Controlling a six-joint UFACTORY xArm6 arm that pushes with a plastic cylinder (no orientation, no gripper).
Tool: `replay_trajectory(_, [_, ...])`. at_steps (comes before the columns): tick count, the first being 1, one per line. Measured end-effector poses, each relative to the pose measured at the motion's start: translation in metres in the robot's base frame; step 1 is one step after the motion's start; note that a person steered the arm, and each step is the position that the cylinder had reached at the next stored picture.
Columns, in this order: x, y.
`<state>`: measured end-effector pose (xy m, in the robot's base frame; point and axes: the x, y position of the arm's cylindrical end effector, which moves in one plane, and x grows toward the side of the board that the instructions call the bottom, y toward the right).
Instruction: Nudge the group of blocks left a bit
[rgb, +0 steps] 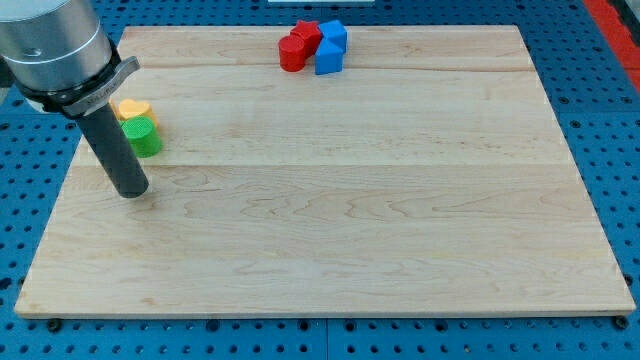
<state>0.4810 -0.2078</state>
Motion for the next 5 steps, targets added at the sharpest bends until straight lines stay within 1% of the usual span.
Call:
replay_trajectory(2, [0.0, 0.023])
replay_trajectory(3, [0.019, 0.067])
replay_trajectory(4, [0.04, 0.13])
replay_trajectory(5, [0.026, 0.201])
